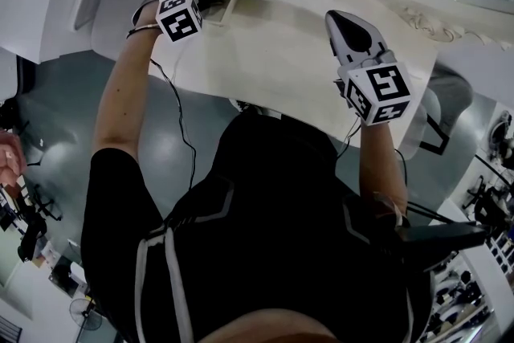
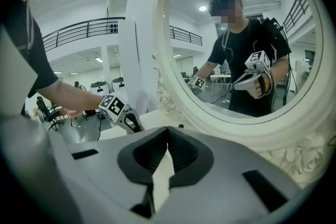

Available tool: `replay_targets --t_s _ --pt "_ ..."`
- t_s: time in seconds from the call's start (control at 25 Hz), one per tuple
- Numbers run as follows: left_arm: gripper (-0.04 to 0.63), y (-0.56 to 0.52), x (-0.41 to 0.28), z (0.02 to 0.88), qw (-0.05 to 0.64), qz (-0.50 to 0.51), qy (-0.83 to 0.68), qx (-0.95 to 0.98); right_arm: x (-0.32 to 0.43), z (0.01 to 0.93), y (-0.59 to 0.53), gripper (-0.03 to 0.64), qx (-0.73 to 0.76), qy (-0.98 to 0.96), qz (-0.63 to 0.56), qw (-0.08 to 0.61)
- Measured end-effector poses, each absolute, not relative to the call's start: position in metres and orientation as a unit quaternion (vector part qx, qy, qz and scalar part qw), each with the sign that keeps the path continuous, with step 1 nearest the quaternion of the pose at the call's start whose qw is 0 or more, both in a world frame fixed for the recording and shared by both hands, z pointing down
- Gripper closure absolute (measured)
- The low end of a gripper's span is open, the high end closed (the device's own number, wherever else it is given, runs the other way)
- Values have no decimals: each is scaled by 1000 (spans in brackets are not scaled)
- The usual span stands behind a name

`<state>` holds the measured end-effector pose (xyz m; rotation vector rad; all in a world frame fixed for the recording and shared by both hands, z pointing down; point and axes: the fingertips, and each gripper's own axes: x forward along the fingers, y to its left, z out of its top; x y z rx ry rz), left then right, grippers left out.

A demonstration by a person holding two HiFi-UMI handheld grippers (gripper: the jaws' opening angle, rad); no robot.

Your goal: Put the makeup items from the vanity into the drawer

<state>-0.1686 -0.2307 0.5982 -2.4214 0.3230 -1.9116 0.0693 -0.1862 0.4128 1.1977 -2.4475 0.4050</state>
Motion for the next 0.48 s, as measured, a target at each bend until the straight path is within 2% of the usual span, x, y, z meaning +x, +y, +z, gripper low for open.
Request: replay_targets --t_s 0.48 --pt "494 -221 -174 562 24 -584 161 -796 61 394 -180 612 413 -885 130 171"
